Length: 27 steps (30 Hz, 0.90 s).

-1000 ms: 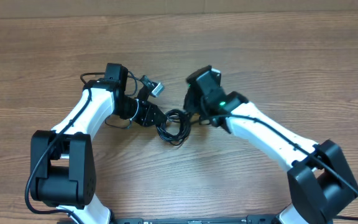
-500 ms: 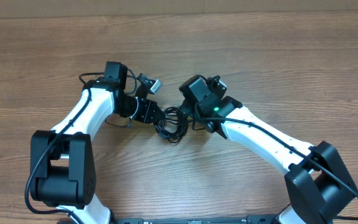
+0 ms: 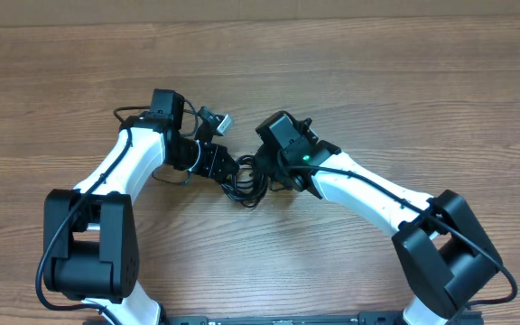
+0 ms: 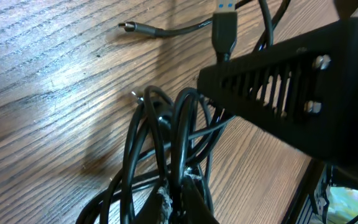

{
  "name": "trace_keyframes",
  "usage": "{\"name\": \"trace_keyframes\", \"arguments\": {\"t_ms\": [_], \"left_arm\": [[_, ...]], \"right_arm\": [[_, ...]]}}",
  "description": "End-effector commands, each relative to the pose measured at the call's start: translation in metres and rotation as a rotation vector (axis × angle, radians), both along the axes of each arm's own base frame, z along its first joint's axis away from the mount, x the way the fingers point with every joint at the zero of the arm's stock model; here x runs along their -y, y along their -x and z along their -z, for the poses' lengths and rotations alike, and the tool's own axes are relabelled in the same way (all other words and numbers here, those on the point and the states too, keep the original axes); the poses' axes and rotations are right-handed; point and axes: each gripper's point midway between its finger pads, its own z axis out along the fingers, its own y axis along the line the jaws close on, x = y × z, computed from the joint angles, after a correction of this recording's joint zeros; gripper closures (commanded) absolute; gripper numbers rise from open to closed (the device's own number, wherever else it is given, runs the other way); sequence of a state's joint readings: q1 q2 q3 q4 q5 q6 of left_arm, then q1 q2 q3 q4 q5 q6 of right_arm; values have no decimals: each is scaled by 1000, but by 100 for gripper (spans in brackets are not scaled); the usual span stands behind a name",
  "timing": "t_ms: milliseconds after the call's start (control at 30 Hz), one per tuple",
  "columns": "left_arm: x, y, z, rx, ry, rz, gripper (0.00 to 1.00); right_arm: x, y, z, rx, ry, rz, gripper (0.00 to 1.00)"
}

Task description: Untangle cables

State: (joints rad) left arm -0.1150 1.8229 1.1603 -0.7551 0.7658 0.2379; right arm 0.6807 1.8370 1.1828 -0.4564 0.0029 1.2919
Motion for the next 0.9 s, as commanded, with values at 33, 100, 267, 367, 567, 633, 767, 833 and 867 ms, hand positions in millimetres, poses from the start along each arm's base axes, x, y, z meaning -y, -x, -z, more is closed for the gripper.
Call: {"name": "trace_keyframes", "arguments": {"t_ms": [33,100,267,367,567,633,767,833,867], "left_arm": [[1,-7,-13,33,17,-14,96],[1,-7,-13,32,18,-17,96],[1,-9,-11,27,18,-34,96],[1,-9,-8,20,20,-52,96],[1,-12,-8,27,23,-60,96],[1,-12,-7,30,19,-61,96],[-8,-15,0,17,-43,-101,96],[-10,-17,2,10,-62,-120,96],[-11,-17,3,9,-66,-126,96]], "right_arm": [[-12,11,4,-50,-51,-25,96],[-13,11,4,-50,-51,-26,96],[-20,19,5,-79,-71,19,96],[-24,23,6,-70,-59,32,96],[-33,31,6,-44,-34,30,96],[-33,31,6,-27,-16,31,96],[-30,30,6,-13,4,39,96],[-29,31,7,-16,11,34,96],[-29,32,8,-18,14,32,96]]}}
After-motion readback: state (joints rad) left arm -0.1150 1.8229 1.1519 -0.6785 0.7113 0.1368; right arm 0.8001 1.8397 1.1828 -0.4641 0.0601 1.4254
